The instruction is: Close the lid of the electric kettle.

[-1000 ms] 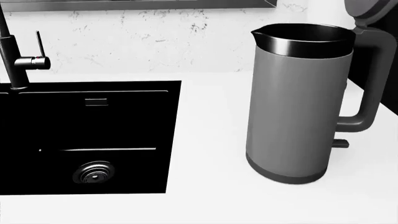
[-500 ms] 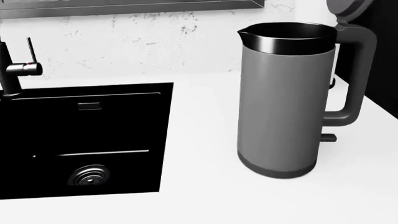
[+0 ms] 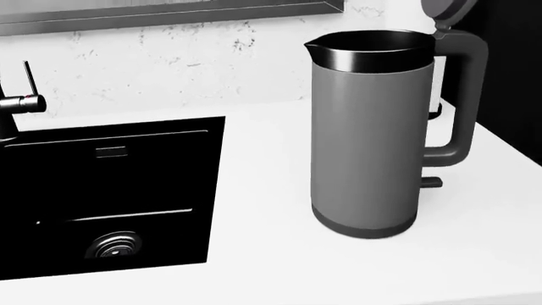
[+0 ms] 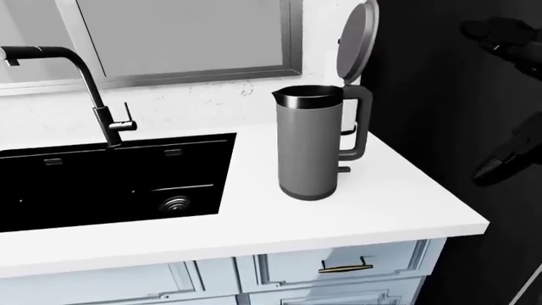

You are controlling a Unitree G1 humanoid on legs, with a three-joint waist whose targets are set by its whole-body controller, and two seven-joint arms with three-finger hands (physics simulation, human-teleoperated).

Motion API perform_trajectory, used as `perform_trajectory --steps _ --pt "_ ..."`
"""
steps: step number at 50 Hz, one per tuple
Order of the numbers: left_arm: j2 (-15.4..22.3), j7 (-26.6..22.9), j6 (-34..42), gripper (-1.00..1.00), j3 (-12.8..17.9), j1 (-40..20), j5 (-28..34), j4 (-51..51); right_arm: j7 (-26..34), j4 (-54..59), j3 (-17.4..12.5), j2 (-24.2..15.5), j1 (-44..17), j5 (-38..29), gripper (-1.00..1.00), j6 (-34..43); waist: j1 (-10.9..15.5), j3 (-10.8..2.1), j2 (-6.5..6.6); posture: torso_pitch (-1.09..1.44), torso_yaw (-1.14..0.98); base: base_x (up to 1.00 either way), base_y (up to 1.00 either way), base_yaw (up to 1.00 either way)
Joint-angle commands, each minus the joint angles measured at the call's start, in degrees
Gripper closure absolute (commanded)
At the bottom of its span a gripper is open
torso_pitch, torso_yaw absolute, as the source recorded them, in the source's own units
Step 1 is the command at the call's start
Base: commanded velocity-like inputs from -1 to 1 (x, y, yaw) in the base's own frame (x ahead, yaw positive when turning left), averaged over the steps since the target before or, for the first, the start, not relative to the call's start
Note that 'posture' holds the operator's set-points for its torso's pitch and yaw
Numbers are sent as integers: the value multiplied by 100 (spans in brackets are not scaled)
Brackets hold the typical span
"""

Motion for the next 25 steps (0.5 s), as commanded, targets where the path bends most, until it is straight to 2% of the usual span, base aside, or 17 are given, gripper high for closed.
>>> perform_trajectory --steps 1,11,25 --pt "138 -18 -103 -100 10 -66 -10 -34 7 55 -10 -64 -212 -165 -100 -245 -4 56 -4 -67 0 0 0 0" --pt "89 -49 -146 -100 -48 -66 48 -44 361 499 451 89 -948 -681 -100 -704 -46 54 58 -67 0 0 0 0" --pt "2 -114 -217 -100 -137 -86 177 -28 633 1113 729 454 -1576 -1356 -100 -1568 -83 61 125 -67 0 0 0 0"
